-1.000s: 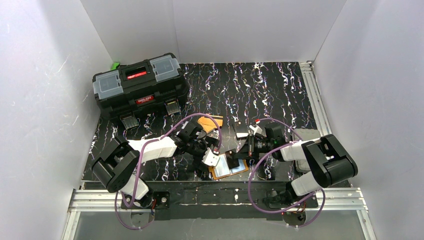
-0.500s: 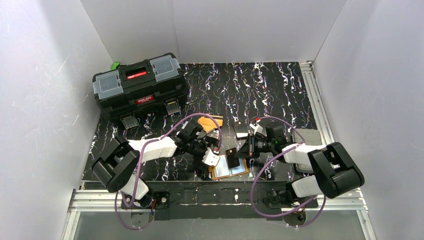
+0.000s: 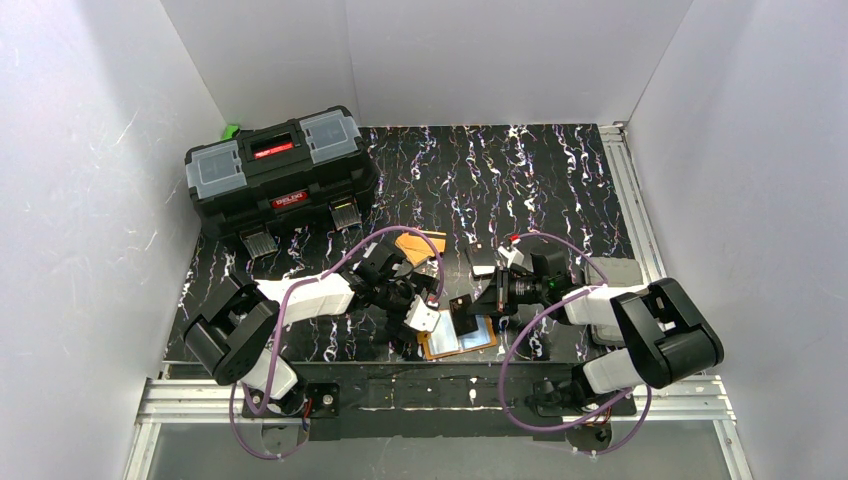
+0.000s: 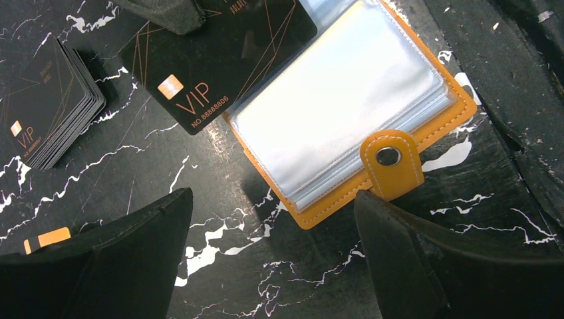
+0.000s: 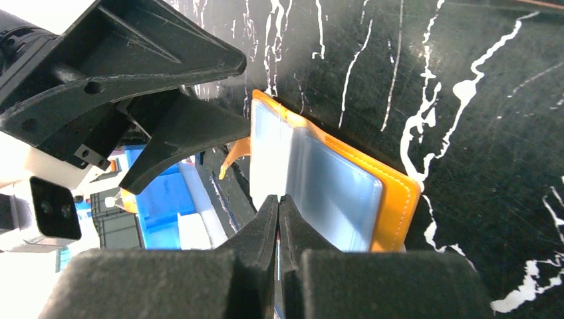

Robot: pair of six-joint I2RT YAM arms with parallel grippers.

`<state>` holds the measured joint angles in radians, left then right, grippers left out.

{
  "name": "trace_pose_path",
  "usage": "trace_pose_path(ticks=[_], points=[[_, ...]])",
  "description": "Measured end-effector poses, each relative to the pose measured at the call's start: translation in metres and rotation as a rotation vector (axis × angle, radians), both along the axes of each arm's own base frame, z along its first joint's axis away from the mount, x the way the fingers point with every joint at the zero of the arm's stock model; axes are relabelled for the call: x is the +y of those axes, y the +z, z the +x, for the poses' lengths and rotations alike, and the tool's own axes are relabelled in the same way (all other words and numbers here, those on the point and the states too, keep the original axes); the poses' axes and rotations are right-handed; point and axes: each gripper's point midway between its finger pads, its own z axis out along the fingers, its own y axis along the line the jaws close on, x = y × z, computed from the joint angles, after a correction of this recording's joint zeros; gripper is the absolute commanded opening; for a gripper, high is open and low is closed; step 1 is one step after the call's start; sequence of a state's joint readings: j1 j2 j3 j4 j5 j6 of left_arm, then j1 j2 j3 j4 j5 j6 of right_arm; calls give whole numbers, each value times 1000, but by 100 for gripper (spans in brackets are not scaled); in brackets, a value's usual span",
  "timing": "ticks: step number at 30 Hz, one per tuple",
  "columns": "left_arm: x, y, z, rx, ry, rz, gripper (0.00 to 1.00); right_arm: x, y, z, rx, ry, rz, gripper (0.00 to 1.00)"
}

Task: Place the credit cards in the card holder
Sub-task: Insert the credit card into the card holder.

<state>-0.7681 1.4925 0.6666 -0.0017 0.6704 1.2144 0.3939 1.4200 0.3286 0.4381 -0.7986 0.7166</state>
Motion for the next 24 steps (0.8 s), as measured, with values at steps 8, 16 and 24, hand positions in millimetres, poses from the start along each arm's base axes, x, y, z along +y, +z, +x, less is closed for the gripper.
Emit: trace_pose_path(ticks=[8, 16, 24], points=[[0, 0, 0, 0, 2, 0, 91, 1, 2, -4, -4, 9, 26, 1], [0, 0, 0, 1, 3, 0, 91, -1, -4, -7, 8, 8, 16, 1], [0, 0, 0, 1, 3, 1, 90, -1, -5, -7, 8, 9, 12, 1]])
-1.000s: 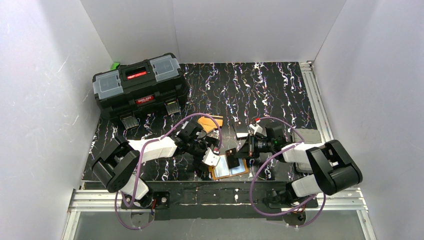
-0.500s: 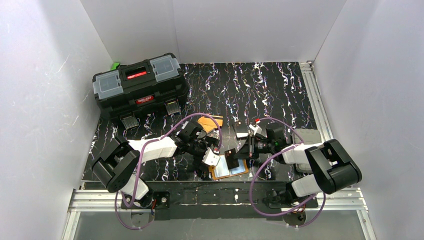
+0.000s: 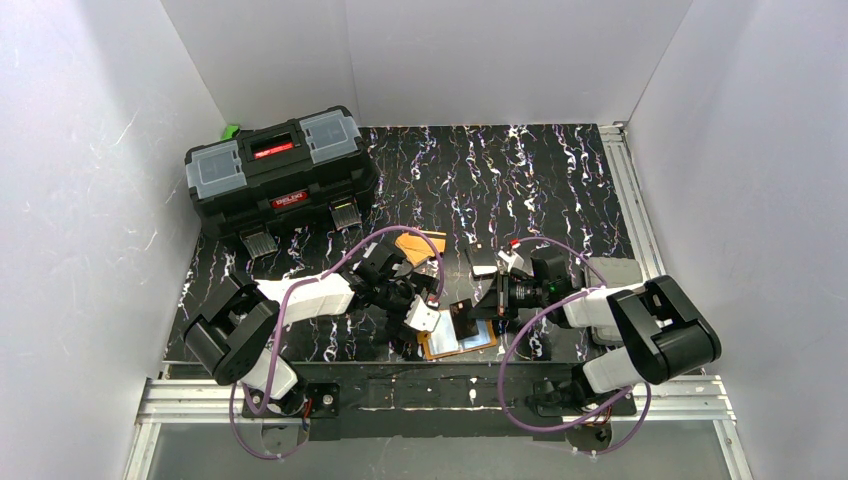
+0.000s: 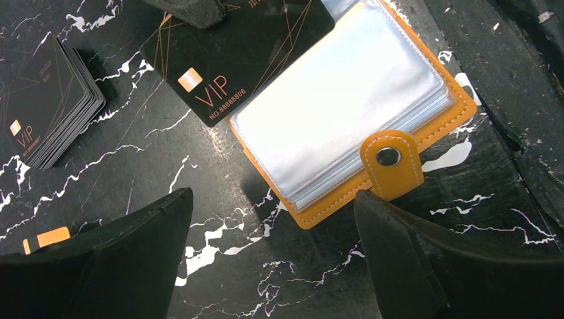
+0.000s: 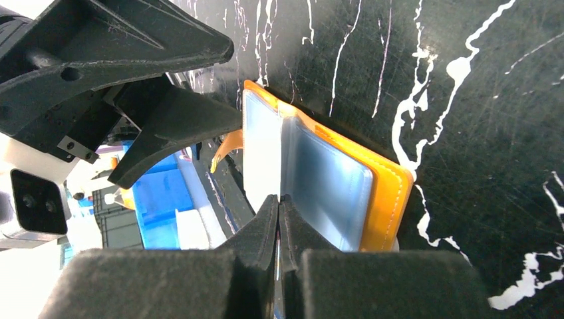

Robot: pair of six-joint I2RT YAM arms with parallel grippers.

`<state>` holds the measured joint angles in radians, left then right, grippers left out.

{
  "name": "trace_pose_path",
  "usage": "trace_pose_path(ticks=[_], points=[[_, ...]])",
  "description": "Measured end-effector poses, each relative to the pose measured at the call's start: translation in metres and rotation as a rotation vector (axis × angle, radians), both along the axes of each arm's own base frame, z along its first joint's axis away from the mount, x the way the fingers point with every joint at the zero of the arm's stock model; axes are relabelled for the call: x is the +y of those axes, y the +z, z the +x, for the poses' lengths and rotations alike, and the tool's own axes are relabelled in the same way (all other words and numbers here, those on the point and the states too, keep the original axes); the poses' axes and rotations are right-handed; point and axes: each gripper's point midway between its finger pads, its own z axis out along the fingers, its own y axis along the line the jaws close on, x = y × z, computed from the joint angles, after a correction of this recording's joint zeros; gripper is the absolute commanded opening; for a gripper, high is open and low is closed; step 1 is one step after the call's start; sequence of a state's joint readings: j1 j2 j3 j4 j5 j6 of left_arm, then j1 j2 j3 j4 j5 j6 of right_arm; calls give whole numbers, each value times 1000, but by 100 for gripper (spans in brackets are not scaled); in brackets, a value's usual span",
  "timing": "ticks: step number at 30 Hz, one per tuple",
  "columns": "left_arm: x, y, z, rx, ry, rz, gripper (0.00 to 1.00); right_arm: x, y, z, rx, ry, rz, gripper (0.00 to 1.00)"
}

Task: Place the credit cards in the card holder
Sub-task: Insert the credit card into the card holder.

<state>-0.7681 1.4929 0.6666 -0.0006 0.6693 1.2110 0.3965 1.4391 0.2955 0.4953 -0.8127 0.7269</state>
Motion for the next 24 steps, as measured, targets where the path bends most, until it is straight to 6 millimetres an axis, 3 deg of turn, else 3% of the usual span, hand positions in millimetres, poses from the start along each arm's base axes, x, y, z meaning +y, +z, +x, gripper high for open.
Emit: trace_pose_path(ticks=[24], points=[[0, -1, 0, 11, 13, 4, 90, 11, -12, -15, -11, 81, -143, 1]])
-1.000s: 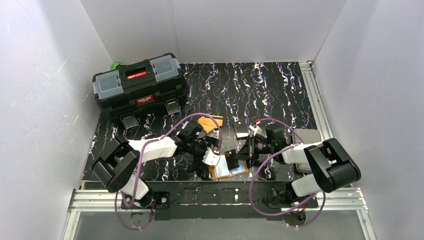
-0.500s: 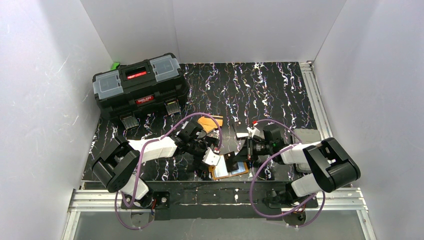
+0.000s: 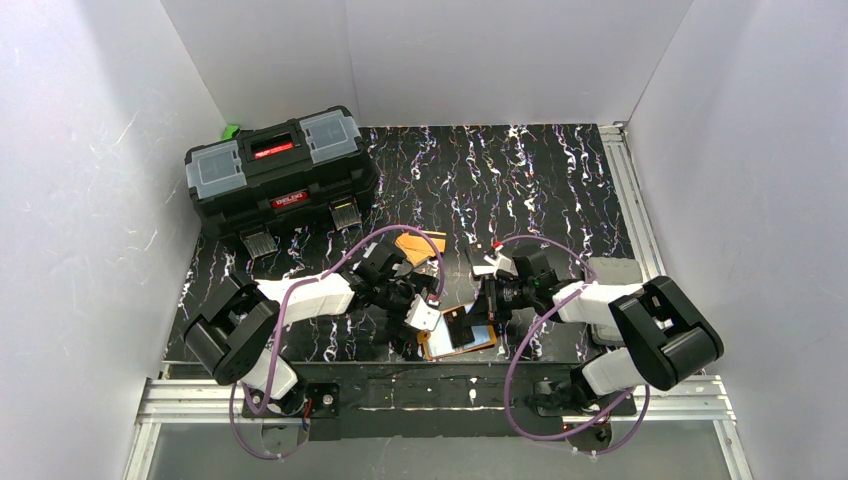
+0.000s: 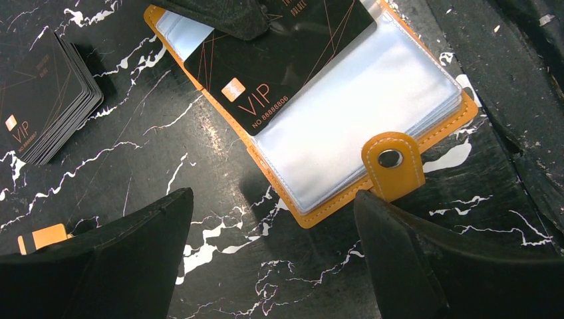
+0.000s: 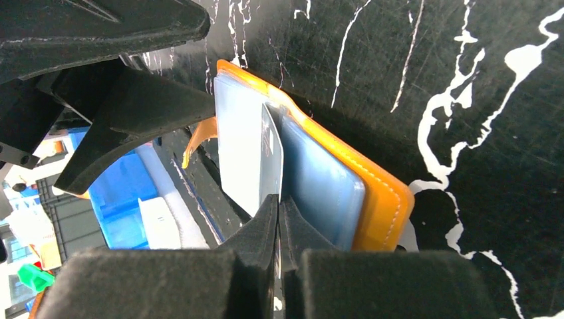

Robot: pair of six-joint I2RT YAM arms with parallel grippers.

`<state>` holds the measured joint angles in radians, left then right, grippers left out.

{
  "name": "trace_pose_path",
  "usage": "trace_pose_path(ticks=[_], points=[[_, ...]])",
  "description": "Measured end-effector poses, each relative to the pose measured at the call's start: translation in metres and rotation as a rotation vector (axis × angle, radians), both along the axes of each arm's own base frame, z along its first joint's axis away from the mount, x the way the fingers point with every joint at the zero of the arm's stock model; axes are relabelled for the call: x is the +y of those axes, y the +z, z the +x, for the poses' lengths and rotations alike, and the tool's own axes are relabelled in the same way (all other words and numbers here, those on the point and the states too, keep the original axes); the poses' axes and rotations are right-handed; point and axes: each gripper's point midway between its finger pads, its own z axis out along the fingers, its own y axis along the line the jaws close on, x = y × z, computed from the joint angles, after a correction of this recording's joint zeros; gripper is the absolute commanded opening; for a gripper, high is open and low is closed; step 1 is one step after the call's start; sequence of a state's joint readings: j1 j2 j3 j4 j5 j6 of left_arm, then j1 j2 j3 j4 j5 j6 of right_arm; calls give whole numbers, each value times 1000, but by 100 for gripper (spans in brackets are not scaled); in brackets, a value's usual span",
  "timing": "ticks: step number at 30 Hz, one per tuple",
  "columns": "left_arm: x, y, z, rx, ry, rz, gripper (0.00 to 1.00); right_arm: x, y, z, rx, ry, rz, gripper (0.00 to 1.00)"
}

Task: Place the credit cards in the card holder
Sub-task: Insert the credit card into the card holder.

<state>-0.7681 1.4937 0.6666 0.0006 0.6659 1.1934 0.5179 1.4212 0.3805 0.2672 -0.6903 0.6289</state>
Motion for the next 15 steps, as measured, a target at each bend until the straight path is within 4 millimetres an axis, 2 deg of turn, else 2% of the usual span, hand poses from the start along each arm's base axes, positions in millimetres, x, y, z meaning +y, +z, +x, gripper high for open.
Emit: trace_pose_path(ticks=[15], points=[[0, 0, 0, 0, 0, 0, 90, 12, -6, -7, 45, 85, -93, 2]])
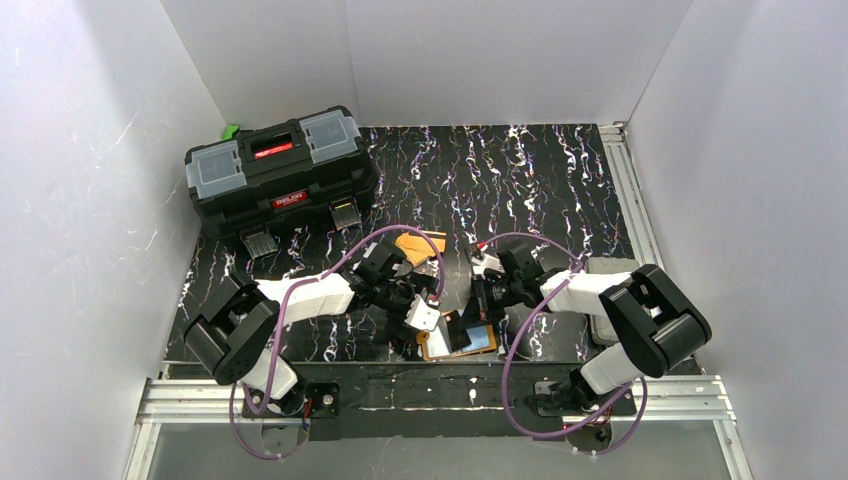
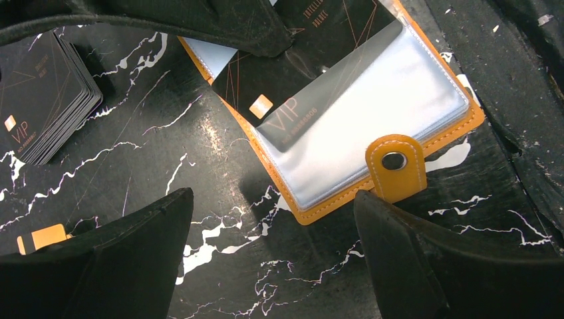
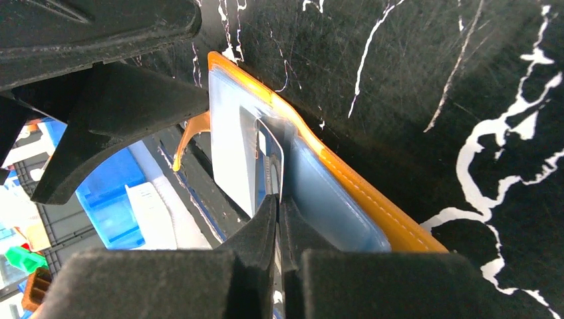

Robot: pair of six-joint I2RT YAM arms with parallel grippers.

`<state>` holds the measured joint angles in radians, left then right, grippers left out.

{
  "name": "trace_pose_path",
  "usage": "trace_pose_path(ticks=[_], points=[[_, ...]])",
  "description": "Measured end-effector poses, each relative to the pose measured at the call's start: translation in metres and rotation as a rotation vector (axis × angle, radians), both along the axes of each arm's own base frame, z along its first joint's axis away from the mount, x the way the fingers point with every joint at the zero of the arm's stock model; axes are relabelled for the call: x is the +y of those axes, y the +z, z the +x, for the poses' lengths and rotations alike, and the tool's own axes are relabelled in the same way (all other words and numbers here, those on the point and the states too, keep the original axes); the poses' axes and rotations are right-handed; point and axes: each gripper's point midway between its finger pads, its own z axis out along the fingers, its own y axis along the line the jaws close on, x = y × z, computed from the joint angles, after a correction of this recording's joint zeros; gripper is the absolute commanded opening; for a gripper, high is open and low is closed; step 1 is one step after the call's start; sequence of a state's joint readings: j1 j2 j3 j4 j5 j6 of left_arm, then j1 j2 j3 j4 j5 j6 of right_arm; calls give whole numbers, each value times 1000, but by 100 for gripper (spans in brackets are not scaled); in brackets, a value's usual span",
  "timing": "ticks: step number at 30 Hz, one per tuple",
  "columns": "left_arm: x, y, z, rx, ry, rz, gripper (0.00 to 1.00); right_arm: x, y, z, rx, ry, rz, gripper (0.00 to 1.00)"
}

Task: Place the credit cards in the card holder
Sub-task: Insert the credit card into the card holder.

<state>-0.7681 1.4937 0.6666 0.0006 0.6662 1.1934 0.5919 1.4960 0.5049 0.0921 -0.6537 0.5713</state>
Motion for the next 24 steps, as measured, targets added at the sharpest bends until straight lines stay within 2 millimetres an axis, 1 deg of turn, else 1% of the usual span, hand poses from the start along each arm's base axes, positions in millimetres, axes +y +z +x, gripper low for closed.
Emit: trace_pose_path(ticks=[4, 6, 7, 9, 14, 17, 20, 24], points=[[0, 0, 0, 0, 0, 0, 89, 1, 0, -1, 0, 5, -20, 8], [0, 0, 0, 0, -1, 0, 89, 2, -1, -3, 2, 10, -34, 15], [0, 0, 0, 0, 0, 0, 89, 3, -1, -4, 0, 12, -47, 17], [0, 0, 0, 0, -2, 0, 89, 3, -1, -5, -4, 15, -63, 17], [-1, 0, -2, -1, -5, 1, 89, 4, -2, -6, -18, 6, -118, 9], [-1, 0, -2, -1, -5, 3, 89, 5, -1, -4, -13, -10, -144, 9], [-1, 0, -4, 6, -2, 9, 89, 10, 1, 2, -21, -26, -158, 14], [2, -1, -5, 21, 31, 28, 89, 13, 1, 9, -40, -50, -172, 27]])
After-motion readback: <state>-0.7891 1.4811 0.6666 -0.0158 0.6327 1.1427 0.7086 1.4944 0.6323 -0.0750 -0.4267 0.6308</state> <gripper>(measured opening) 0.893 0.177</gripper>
